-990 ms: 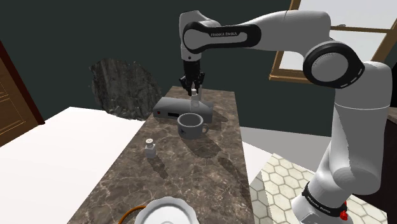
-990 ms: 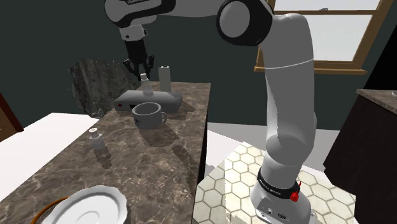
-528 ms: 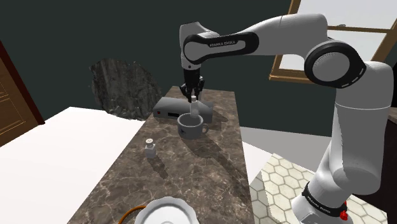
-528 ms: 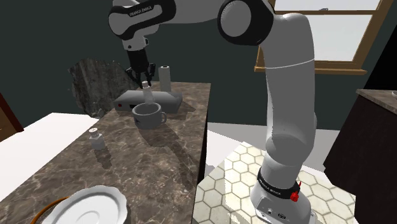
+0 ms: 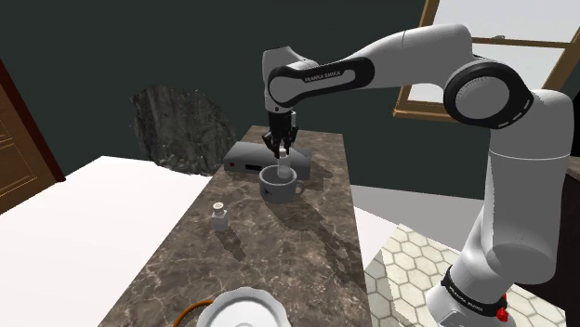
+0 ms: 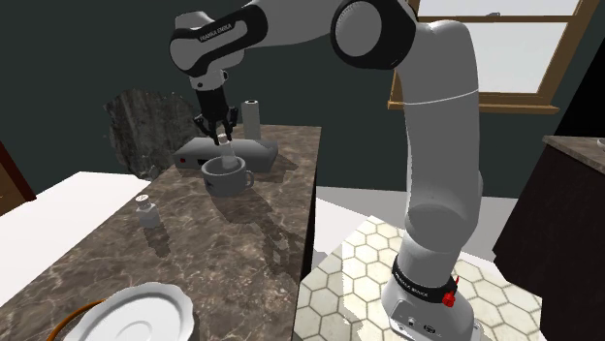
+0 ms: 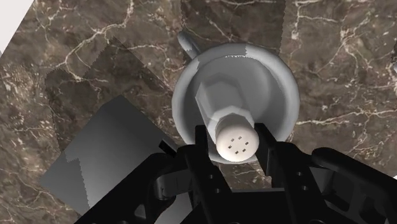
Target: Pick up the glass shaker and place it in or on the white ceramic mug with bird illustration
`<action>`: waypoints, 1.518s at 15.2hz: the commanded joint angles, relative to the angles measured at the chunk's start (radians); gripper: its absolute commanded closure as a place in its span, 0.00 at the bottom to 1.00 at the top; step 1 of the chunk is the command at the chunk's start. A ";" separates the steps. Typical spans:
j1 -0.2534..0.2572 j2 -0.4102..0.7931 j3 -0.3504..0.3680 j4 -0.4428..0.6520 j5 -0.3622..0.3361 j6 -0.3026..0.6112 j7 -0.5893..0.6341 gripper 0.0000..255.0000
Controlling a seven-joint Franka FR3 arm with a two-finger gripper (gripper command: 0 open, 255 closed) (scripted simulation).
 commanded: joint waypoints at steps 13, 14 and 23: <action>0.003 -0.002 0.002 0.062 0.001 -0.064 -0.002 0.00; 0.005 -0.001 0.003 0.097 0.002 -0.098 -0.002 0.00; 0.007 0.001 0.003 0.127 0.002 -0.125 -0.003 0.00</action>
